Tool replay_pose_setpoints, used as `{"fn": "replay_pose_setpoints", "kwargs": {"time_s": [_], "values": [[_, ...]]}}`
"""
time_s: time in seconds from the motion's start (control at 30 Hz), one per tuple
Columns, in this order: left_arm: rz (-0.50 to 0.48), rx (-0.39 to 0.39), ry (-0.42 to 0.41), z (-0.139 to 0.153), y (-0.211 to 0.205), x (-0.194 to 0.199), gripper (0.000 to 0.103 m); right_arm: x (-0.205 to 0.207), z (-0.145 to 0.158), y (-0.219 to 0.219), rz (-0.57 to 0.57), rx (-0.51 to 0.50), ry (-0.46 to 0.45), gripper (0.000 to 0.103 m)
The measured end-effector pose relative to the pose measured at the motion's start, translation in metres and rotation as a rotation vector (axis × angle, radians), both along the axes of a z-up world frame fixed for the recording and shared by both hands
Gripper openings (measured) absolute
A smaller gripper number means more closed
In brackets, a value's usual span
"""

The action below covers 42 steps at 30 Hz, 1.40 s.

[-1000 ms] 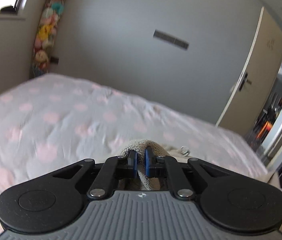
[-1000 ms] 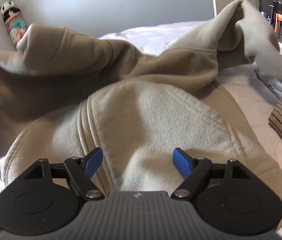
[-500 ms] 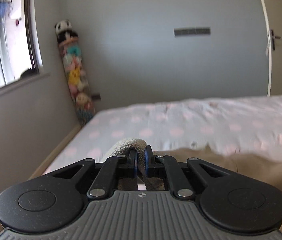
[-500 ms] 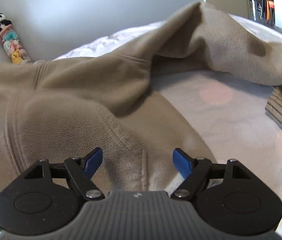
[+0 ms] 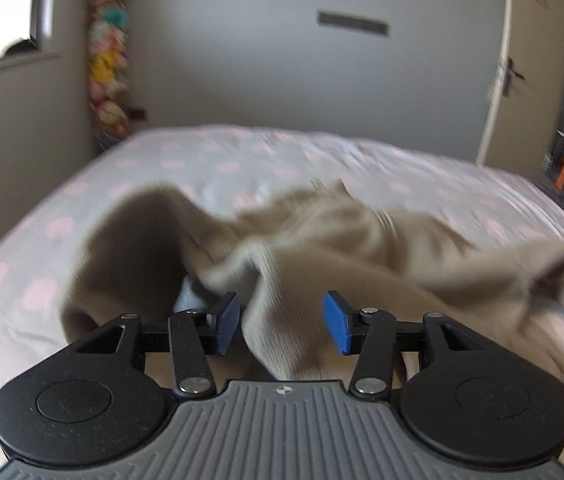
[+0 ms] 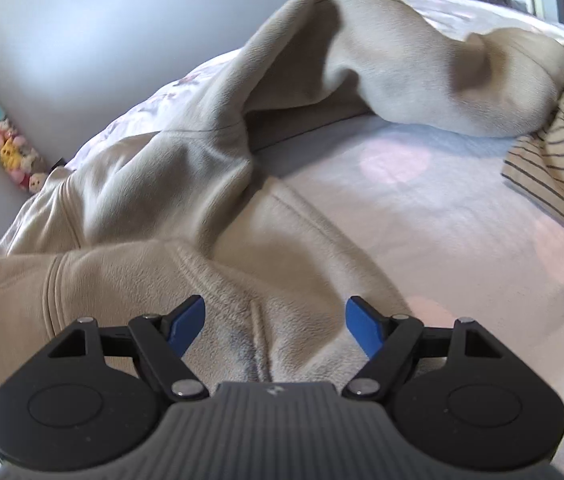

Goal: Fold clothes

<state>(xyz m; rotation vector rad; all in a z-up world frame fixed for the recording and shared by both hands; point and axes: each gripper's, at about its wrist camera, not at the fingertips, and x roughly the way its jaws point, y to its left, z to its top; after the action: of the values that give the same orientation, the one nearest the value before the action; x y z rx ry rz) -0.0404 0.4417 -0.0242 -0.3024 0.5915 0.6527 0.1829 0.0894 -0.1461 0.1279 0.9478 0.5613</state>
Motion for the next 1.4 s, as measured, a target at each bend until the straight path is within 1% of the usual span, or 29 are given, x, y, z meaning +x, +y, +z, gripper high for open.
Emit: {"fn": "replay_pose_setpoints", "kwargs": {"time_s": [0.13, 0.2, 0.27, 0.33, 0.4, 0.43, 0.47, 0.5, 0.53, 0.57, 0.6, 0.63, 0.7, 0.73, 0.83, 0.93, 0.97, 1.07, 1.1, 1.17, 1.23, 1.33, 1.4], "values": [[-0.001, -0.085, 0.081, -0.030, -0.002, -0.002, 0.045, 0.008, 0.008, -0.009, -0.032, -0.012, 0.024, 0.079], [0.024, -0.155, 0.114, -0.045, 0.005, -0.001, 0.045, 0.016, 0.017, -0.010, 0.014, -0.118, -0.032, 0.080], [0.044, -0.208, 0.119, -0.056, 0.010, 0.000, 0.045, 0.024, 0.019, -0.010, 0.103, -0.205, -0.046, 0.080], [0.058, -0.248, 0.115, -0.065, 0.013, 0.001, 0.045, 0.030, 0.014, -0.016, 0.155, -0.185, 0.008, 0.080], [0.044, -0.282, 0.122, -0.072, 0.015, 0.007, 0.045, 0.036, 0.006, -0.018, 0.195, -0.172, 0.067, 0.079], [0.032, -0.288, 0.133, -0.075, 0.015, 0.009, 0.045, 0.038, 0.000, -0.016, 0.209, -0.175, 0.095, 0.077], [0.019, -0.293, 0.145, -0.078, 0.015, 0.011, 0.045, 0.038, -0.006, -0.010, 0.218, -0.202, 0.106, 0.072], [0.011, -0.288, 0.161, -0.080, 0.015, 0.012, 0.045, 0.037, -0.011, -0.004, 0.227, -0.231, 0.115, 0.057], [0.008, -0.282, 0.176, -0.083, 0.014, 0.013, 0.045, 0.036, -0.017, 0.001, 0.235, -0.261, 0.123, 0.053], [0.005, -0.280, 0.193, -0.086, 0.013, 0.014, 0.045, 0.033, -0.017, 0.006, 0.247, -0.285, 0.108, 0.053], [0.003, -0.286, 0.199, -0.089, 0.013, 0.014, 0.045, 0.030, -0.017, 0.010, 0.259, -0.307, 0.088, 0.048], [0.000, -0.292, 0.204, -0.091, 0.013, 0.014, 0.045, 0.028, -0.013, 0.009, 0.261, -0.301, 0.072, 0.037], [-0.009, -0.301, 0.195, -0.092, 0.014, 0.013, 0.045, 0.025, -0.003, 0.000, 0.245, -0.263, 0.044, 0.026], [-0.016, -0.303, 0.188, -0.092, 0.013, 0.013, 0.046, 0.025, 0.004, -0.008, 0.212, -0.239, 0.024, 0.024], [-0.053, -0.307, 0.179, -0.092, 0.011, 0.015, 0.047, 0.026, 0.014, -0.026, 0.076, -0.215, -0.040, 0.021], [-0.121, -0.315, 0.190, -0.094, 0.005, 0.019, 0.048, 0.024, 0.014, -0.026, -0.018, -0.267, -0.103, 0.021], [-0.142, -0.308, 0.203, -0.096, 0.002, 0.022, 0.048, 0.025, 0.011, -0.021, -0.024, -0.293, -0.110, 0.021], [-0.195, -0.284, 0.234, -0.102, -0.004, 0.029, 0.048, 0.027, 0.003, -0.013, -0.009, -0.333, -0.090, 0.021], [-0.203, -0.275, 0.234, -0.104, -0.004, 0.031, 0.048, 0.027, 0.001, -0.013, -0.006, -0.333, -0.079, 0.021], [-0.211, -0.264, 0.231, -0.109, -0.007, 0.033, 0.052, 0.032, 0.001, -0.018, -0.012, -0.312, -0.059, 0.021], [-0.221, -0.251, 0.233, -0.115, -0.008, 0.037, 0.054, 0.034, 0.001, -0.020, -0.015, -0.297, -0.047, 0.022], [-0.249, -0.232, 0.235, -0.124, -0.016, 0.042, 0.054, 0.033, 0.001, -0.019, -0.015, -0.293, -0.045, 0.022], [-0.261, -0.233, 0.244, -0.132, -0.019, 0.047, 0.055, 0.032, -0.001, -0.017, -0.014, -0.297, -0.043, 0.023]]}}
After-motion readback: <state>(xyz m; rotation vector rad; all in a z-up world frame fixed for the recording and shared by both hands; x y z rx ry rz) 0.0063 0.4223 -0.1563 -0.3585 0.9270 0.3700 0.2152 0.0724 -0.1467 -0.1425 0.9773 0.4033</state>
